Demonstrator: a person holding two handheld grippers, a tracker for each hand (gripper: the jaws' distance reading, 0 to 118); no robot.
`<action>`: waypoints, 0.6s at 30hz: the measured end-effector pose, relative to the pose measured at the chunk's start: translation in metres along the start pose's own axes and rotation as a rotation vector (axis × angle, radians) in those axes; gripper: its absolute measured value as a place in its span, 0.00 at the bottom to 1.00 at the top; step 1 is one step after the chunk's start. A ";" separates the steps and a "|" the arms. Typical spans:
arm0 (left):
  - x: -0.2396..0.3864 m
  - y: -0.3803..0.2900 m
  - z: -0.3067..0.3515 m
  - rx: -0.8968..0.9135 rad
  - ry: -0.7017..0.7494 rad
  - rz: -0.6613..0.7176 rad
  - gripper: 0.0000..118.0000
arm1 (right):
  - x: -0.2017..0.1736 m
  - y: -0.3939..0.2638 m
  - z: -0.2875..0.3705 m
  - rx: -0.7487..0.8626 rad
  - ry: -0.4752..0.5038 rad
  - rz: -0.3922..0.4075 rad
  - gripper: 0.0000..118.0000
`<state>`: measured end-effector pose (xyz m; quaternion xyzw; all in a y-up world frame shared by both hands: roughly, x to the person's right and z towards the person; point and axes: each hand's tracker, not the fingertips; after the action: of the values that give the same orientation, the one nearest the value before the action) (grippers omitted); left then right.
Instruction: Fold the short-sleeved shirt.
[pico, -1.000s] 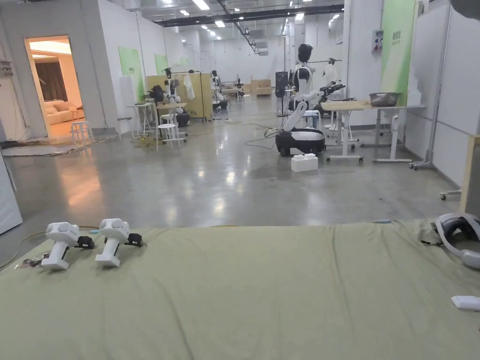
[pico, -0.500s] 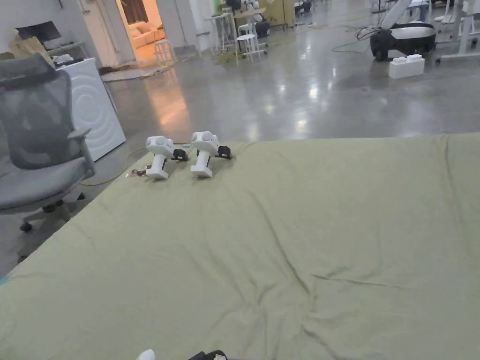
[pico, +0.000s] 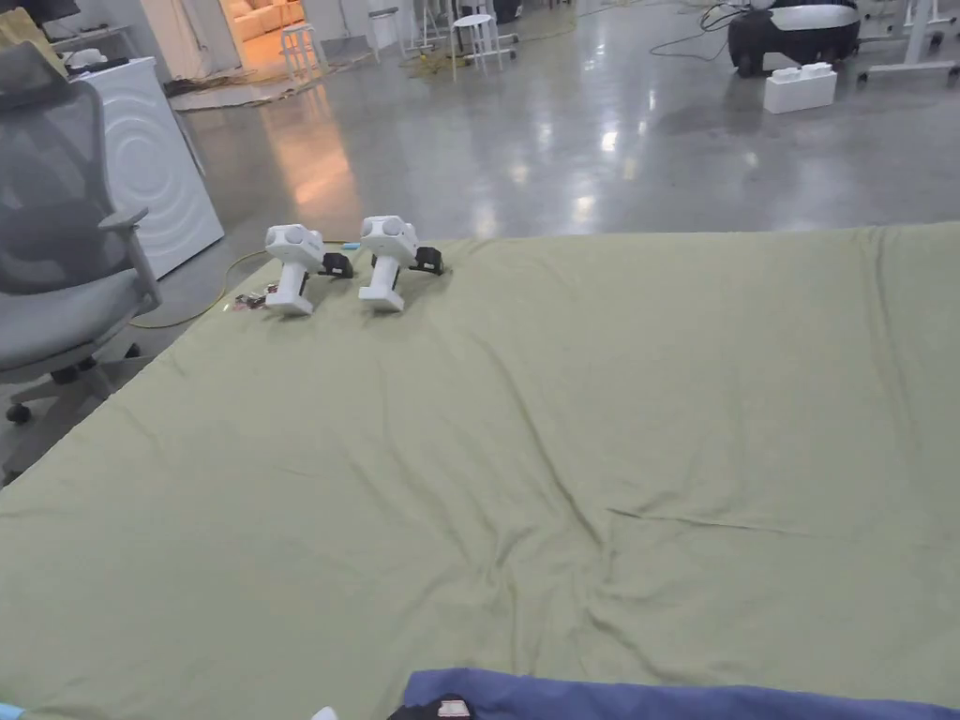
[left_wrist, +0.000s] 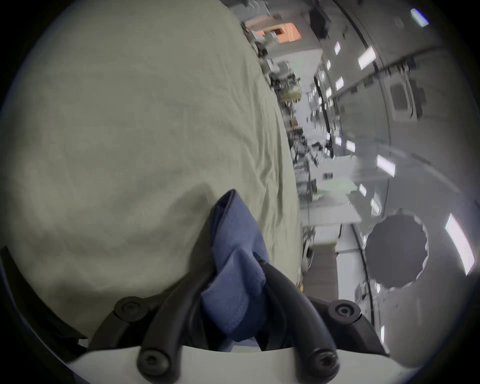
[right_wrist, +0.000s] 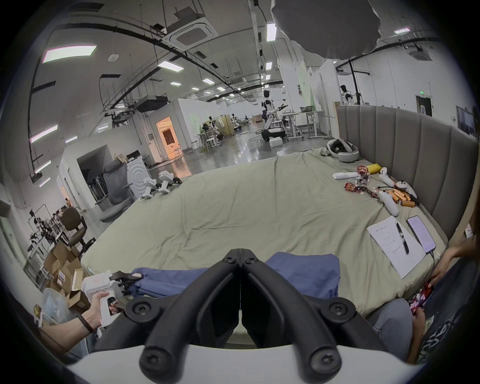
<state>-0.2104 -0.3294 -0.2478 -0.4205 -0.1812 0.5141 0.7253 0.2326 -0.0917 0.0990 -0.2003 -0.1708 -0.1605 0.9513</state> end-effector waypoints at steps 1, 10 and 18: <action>0.001 0.005 0.005 0.021 0.016 -0.007 0.11 | 0.000 -0.001 0.002 -0.001 -0.002 0.003 0.02; 0.098 0.073 0.085 0.153 0.187 -0.576 0.11 | 0.013 -0.009 0.003 -0.020 -0.006 -0.045 0.02; 0.176 -0.069 0.004 -0.034 0.125 -0.905 0.11 | 0.017 -0.014 0.005 -0.021 0.018 -0.101 0.02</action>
<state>-0.1006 -0.1776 -0.2210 -0.3410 -0.3108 0.1162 0.8796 0.2413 -0.1056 0.1143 -0.1997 -0.1705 -0.2121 0.9413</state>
